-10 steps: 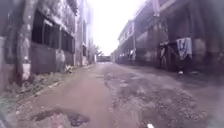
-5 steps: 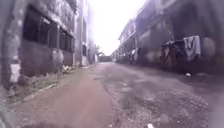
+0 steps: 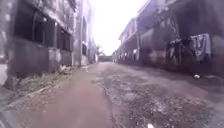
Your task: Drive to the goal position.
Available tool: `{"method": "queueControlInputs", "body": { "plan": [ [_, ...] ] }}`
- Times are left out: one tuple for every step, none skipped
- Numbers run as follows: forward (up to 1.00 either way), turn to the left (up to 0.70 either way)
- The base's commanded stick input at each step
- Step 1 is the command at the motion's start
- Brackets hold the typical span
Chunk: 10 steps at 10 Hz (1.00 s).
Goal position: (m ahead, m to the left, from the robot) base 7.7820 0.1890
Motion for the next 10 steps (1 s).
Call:
{"method": "queueControlInputs", "body": {
  "plan": [
    [0.7, 0.0],
    [0.7, 0.0],
    [0.7, 0.0],
    [0.7, 0.0],
    [0.7, 0.0],
    [0.7, 0.0],
    [0.7, 0.0],
    [0.7, 0.0],
    [0.7, 0.0],
    [0.7, 0.0]
  ]
}}
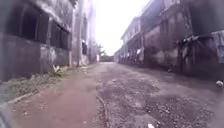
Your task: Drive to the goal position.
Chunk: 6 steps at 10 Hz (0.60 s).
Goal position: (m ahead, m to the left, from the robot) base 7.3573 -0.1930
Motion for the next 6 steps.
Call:
{"method": "queueControlInputs", "body": {
  "plan": [
    [0.7, 0.0],
    [0.7, 0.0],
    [0.7, 0.0],
    [0.7, 0.0],
    [0.7, 0.0],
    [0.7, 0.0]
  ]
}}
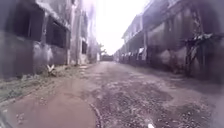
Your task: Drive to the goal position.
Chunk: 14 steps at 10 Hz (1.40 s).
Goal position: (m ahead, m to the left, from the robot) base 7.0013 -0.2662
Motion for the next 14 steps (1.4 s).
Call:
{"method": "queueControlInputs", "body": {
  "plan": [
    [0.7, 0.0],
    [0.7, 0.0],
    [0.7, 0.0],
    [0.7, 0.0],
    [0.7, 0.0],
    [0.7, 0.0],
    [0.7, 0.0],
    [0.7, 0.0],
    [0.7, 0.0],
    [0.7, 0.0],
    [0.7, 0.0],
    [0.7, 0.0],
    [0.7, 0.0],
    [0.7, 0.0]
  ]
}}
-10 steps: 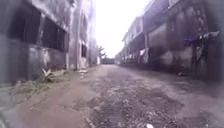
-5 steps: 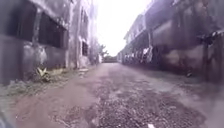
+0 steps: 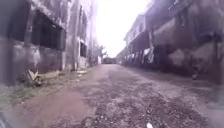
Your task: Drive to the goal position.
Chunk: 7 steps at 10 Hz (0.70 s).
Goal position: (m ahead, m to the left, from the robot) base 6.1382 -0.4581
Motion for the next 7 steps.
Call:
{"method": "queueControlInputs", "body": {
  "plan": [
    [0.7, 0.0],
    [0.7, 0.0],
    [0.7, 0.0],
    [0.7, 0.0],
    [0.7, 0.0],
    [0.7, 0.0],
    [0.7, 0.0]
  ]
}}
